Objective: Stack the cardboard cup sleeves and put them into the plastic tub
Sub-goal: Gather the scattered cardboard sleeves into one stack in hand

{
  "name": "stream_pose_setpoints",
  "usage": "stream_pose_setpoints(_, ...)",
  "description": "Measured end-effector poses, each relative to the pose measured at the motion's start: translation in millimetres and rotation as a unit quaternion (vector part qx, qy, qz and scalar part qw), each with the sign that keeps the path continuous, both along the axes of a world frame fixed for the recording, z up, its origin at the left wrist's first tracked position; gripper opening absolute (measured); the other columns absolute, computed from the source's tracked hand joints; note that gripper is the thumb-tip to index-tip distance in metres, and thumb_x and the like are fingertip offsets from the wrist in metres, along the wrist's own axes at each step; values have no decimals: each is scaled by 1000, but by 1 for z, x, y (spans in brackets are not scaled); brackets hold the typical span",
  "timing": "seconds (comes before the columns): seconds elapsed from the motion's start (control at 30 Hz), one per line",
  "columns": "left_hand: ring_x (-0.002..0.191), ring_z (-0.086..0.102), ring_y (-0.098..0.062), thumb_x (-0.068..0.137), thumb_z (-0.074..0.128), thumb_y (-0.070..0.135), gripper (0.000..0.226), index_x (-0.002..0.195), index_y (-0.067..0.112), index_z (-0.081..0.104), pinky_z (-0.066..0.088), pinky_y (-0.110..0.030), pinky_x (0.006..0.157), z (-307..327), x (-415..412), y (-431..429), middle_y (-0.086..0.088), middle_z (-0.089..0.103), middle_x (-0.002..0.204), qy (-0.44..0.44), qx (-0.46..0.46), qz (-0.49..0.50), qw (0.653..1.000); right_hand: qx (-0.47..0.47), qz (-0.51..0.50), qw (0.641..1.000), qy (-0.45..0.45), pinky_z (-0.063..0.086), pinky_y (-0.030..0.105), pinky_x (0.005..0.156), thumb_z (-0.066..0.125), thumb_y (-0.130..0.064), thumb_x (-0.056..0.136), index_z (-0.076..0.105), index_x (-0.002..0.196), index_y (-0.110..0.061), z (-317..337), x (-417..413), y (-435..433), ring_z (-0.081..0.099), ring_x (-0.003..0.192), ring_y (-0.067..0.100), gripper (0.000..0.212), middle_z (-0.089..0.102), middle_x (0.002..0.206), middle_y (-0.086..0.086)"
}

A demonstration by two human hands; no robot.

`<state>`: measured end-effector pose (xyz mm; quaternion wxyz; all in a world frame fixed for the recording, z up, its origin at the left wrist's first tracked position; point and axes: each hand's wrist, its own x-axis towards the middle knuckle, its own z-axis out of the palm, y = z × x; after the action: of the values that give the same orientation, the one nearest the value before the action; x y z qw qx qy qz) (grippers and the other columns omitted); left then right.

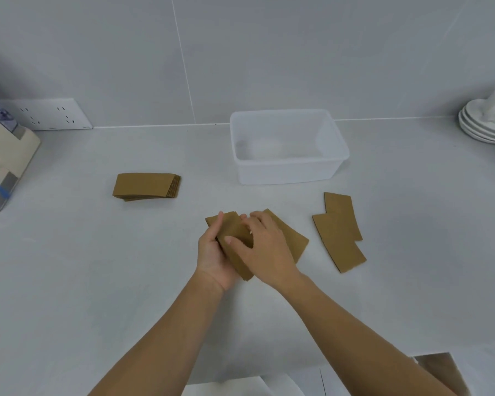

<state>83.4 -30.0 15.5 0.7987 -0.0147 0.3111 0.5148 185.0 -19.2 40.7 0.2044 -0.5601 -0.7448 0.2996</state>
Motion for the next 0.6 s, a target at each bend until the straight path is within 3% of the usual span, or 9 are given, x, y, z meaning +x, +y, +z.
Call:
stream_pose_setpoints(0.13, 98, 65, -29, 63, 72, 48, 56, 106, 13, 65, 49, -45, 88, -3, -5, 2, -10, 69, 108, 18, 5, 22, 1000, 12, -49, 999, 5, 41, 30, 92, 53, -37, 87, 52, 119, -12, 4, 18, 16, 51, 111, 20, 41, 50, 128, 4)
stream_pose_setpoints(0.27, 92, 66, -26, 65, 71, 44, 51, 103, 10, 64, 49, -44, 86, -6, -10, 2, -10, 71, 100, 9, 3, 52, 999, 52, -64, 993, -90, 38, 37, 98, 55, -37, 87, 47, 125, -6, -8, 35, 29, 47, 117, 26, 50, 51, 129, 12)
stream_pose_setpoints(0.47, 94, 69, -24, 65, 70, 47, 53, 104, 11, 67, 54, -45, 79, -9, -18, 2, -10, 72, 105, 15, -24, 79, 997, 26, -68, 979, -192, 26, 42, 107, 55, -53, 81, 28, 137, -13, -41, 46, 24, 30, 132, 30, 75, 34, 144, 12)
stream_pose_setpoints(0.6, 95, 69, -24, 71, 67, 48, 49, 104, 11, 67, 55, -45, 78, -11, -21, 3, -10, 72, 103, 19, -32, 85, 996, 36, -64, 975, -212, 27, 41, 104, 52, -55, 81, 34, 133, -12, -52, 50, 18, 33, 130, 28, 70, 38, 141, 11)
